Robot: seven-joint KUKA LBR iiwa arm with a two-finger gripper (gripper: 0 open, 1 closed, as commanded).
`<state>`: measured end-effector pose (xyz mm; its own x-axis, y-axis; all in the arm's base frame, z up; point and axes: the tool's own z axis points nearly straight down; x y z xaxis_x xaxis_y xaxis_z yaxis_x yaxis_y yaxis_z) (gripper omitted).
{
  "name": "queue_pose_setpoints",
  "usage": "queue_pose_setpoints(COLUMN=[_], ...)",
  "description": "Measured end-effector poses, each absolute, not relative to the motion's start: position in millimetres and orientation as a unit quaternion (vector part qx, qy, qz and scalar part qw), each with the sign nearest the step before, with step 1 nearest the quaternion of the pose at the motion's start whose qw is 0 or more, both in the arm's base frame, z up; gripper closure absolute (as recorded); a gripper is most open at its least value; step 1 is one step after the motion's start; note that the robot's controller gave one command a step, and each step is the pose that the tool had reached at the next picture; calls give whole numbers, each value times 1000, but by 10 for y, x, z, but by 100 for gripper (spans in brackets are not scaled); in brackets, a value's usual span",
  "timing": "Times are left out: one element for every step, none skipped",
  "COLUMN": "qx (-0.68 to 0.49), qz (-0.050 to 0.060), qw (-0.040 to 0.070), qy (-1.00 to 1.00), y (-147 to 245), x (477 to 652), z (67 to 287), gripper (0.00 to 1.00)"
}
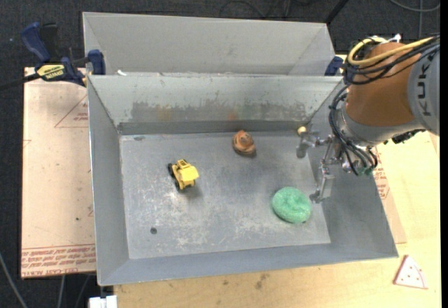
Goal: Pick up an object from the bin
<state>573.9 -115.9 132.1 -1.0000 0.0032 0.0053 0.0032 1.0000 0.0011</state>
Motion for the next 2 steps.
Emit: queue_pose_setpoints(qx=[0,36], qz=[0,2], qw=[-1,-5], qy=[-1000,-999], y=[-1155,-1021], x=[5752,5702], z=[1367,1217], gripper=[0,0])
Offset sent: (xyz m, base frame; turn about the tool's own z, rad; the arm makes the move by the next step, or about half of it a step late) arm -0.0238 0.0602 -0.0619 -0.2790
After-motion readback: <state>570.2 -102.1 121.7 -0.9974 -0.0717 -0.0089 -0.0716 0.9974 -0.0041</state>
